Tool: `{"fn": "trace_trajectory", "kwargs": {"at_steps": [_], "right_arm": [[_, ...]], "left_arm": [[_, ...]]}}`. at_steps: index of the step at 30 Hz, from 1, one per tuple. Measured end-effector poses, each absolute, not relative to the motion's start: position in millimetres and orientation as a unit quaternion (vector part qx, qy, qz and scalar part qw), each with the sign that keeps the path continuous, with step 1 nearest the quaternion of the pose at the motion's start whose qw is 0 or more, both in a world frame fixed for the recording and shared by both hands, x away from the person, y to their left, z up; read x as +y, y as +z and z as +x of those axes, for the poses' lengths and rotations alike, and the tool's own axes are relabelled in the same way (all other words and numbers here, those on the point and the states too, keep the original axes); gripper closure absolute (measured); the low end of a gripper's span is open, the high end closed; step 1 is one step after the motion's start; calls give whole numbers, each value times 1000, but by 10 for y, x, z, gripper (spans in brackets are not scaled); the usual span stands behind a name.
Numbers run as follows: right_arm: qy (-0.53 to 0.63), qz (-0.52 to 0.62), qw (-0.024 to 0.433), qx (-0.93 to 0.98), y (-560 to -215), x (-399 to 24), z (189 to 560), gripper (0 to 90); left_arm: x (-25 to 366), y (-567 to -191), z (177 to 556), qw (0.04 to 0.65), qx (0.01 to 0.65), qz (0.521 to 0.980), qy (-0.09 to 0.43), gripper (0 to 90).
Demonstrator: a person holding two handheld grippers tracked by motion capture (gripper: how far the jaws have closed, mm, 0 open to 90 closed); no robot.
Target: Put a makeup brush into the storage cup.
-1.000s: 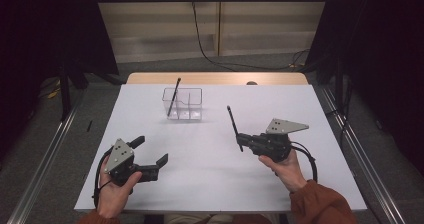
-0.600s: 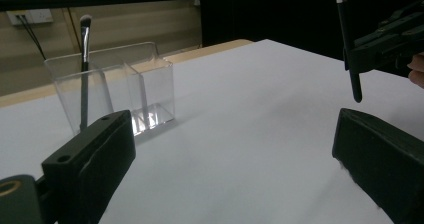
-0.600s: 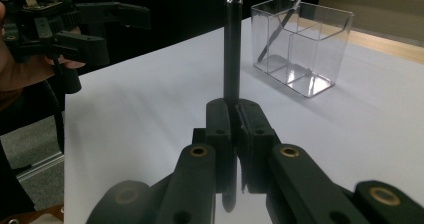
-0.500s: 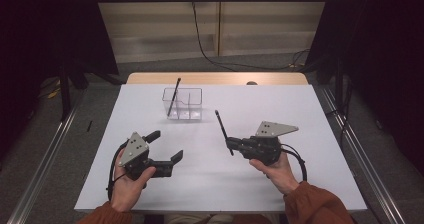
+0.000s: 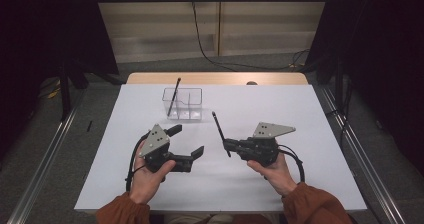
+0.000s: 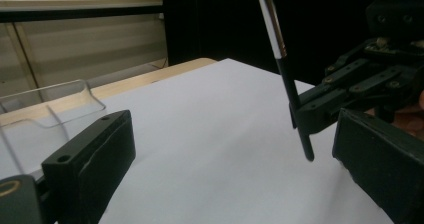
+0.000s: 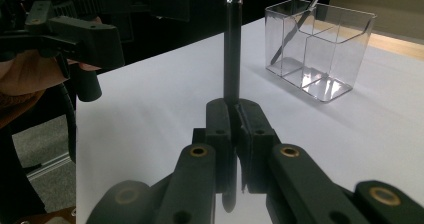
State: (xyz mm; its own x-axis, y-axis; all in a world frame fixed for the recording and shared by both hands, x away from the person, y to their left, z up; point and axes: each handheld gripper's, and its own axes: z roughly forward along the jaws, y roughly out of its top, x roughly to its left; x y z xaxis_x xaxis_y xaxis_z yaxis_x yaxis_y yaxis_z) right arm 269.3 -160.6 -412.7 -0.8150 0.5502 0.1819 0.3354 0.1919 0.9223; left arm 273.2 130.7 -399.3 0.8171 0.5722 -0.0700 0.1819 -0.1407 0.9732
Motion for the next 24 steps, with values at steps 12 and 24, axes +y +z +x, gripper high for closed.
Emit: {"fn": "trace_trajectory", "kwargs": {"at_steps": [12,24], "right_arm": [[562,288,92,770,-4158,-1603,2711,845],[561,288,93,770,-4167,-1598,2698,845]], "left_arm": [[1001,-3935,2854,610,229,747,135,40],[892,-3898,2914,620,249,732,134,215]]}}
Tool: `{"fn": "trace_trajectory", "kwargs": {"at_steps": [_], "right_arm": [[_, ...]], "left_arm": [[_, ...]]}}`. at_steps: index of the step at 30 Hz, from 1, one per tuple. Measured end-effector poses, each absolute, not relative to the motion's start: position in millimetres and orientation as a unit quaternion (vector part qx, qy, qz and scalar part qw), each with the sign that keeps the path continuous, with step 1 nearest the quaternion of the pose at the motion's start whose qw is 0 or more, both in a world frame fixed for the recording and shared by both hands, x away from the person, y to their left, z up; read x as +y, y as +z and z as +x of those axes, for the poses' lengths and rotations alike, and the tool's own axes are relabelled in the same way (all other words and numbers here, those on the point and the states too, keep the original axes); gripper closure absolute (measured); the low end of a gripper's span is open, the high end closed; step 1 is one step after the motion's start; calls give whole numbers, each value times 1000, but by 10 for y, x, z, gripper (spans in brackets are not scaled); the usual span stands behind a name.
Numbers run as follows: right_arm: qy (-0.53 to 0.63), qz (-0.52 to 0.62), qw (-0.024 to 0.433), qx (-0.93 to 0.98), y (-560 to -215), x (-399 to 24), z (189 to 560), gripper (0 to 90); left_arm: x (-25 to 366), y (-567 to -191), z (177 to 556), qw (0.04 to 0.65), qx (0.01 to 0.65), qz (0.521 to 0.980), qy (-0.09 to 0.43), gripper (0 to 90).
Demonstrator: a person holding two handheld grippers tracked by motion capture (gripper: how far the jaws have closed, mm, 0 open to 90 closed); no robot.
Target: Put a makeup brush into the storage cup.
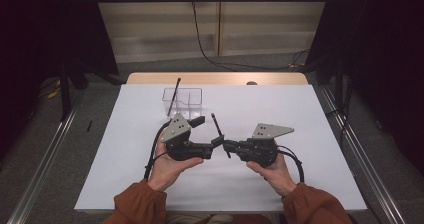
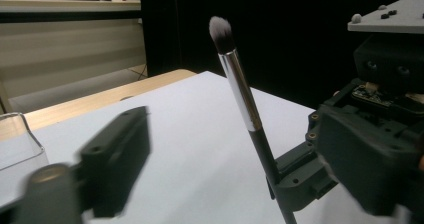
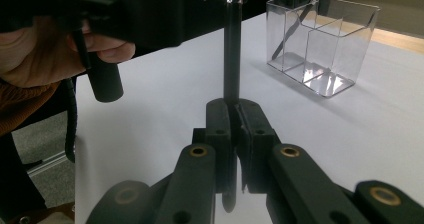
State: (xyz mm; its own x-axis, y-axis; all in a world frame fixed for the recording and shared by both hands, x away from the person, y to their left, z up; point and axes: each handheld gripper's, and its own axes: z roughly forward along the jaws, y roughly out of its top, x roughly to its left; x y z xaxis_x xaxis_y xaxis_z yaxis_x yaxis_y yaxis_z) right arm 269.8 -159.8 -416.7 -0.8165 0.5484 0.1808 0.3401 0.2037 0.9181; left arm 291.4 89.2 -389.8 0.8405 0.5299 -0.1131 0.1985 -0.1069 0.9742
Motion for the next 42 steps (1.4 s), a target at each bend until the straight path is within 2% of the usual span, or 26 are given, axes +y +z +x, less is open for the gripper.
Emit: {"fn": "trace_trajectory", "kwargs": {"at_steps": [5,10,13,20,32,42], "right_arm": [[562,289,94,769,-4164,-1598,2696,845],[562,291,93,769,-4172,-1600,2696,845],[561,289,93,770,-4176,-1591,2693,845],[560,289,91,771,-4189,-1574,2683,844],[557,289,89,774,-4216,-1557,2687,844],[559,286,89,773,-4232,-1544,2694,839]], "left_arm": [[865,-3875,2919,617,248,735,132,358],[830,-3841,2930,621,238,736,123,462],[806,-3848,2931,623,237,736,116,563],[815,-3874,2941,620,257,734,102,743],[795,-3885,2941,624,248,737,76,811],[737,-3860,2921,622,233,744,77,839]]}}
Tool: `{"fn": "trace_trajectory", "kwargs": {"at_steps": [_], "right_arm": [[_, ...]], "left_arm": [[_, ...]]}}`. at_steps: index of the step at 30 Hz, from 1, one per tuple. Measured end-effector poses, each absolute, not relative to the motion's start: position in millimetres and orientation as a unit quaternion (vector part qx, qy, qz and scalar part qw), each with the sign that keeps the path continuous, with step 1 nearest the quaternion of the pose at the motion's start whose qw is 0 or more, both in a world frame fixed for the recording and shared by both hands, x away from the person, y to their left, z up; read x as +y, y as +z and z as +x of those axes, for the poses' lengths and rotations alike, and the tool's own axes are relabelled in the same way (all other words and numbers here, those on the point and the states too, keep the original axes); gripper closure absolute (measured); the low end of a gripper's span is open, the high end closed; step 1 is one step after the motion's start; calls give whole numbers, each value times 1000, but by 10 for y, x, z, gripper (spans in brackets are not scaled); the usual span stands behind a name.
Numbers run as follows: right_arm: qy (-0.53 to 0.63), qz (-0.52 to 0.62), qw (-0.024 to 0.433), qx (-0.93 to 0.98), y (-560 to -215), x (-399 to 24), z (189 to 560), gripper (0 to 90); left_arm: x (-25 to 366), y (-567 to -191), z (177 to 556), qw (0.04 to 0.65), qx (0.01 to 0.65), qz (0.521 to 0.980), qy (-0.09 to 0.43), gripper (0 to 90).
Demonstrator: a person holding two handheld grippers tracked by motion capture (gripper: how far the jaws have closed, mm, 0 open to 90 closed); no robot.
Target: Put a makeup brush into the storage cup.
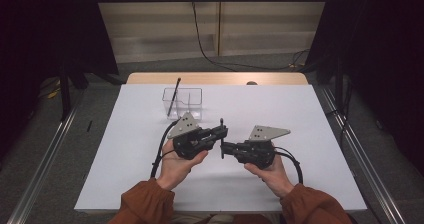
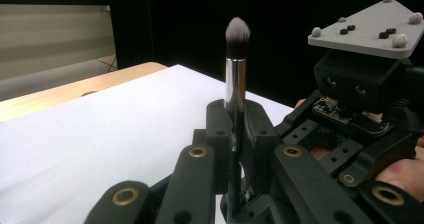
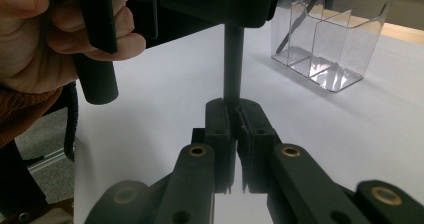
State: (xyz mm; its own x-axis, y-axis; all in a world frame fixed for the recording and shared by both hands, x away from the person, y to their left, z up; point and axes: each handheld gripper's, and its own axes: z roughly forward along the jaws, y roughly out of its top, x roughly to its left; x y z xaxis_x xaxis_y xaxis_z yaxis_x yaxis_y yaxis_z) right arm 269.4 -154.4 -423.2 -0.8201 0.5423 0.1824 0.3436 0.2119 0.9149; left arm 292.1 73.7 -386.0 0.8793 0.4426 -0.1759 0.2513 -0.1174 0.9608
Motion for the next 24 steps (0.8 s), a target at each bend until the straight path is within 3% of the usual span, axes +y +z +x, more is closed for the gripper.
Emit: {"fn": "trace_trajectory", "kwargs": {"at_steps": [13,24], "right_arm": [[562,291,83,770,-4251,-1551,2717,775],[562,293,91,768,-4218,-1592,2712,518]], "left_arm": [[680,-3875,2954,614,239,748,73,839],[769,-3871,2984,617,251,742,77,838]]}}
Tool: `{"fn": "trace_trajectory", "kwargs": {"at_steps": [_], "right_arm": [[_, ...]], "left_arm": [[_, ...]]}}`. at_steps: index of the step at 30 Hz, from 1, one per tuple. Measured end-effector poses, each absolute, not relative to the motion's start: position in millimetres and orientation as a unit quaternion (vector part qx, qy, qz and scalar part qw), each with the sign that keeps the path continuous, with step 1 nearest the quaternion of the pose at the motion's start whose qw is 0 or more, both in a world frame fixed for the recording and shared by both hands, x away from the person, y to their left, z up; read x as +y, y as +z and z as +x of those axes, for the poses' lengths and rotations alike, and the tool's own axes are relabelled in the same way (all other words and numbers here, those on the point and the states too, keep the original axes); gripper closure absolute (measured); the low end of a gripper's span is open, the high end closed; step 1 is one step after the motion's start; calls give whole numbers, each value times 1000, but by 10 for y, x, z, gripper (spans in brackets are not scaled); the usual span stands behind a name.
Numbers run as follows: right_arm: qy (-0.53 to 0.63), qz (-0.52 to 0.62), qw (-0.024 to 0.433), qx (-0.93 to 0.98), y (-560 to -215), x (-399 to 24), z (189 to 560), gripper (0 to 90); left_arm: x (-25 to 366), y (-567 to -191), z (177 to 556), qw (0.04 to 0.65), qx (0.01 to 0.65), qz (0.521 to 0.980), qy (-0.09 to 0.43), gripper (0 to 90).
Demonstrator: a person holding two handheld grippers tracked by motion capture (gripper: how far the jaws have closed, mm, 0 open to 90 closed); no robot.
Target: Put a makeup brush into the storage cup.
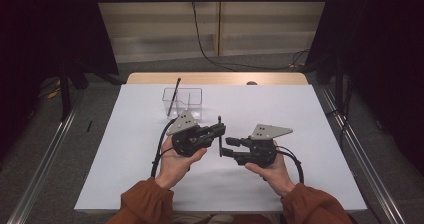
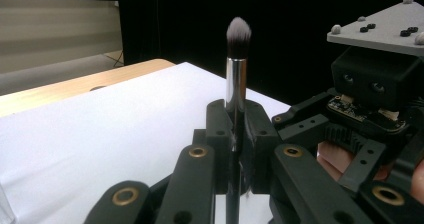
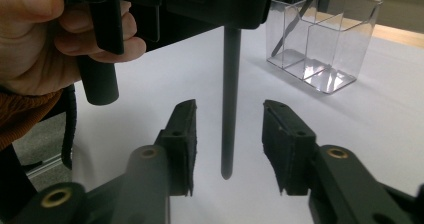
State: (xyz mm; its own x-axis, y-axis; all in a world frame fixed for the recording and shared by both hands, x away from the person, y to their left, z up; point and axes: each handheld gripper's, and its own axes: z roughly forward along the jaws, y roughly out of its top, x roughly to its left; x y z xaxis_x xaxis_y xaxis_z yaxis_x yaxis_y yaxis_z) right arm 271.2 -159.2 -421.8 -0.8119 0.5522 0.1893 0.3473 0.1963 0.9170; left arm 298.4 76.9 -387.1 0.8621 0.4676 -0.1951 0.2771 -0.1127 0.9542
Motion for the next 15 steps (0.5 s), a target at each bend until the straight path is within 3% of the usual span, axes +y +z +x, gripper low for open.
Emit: {"fn": "trace_trajectory", "kwargs": {"at_steps": [15], "right_arm": [[562,309,97,761,-4206,-1639,2729,201]], "left_arm": [[830,-3866,2998,613,250,746,69,838]]}}
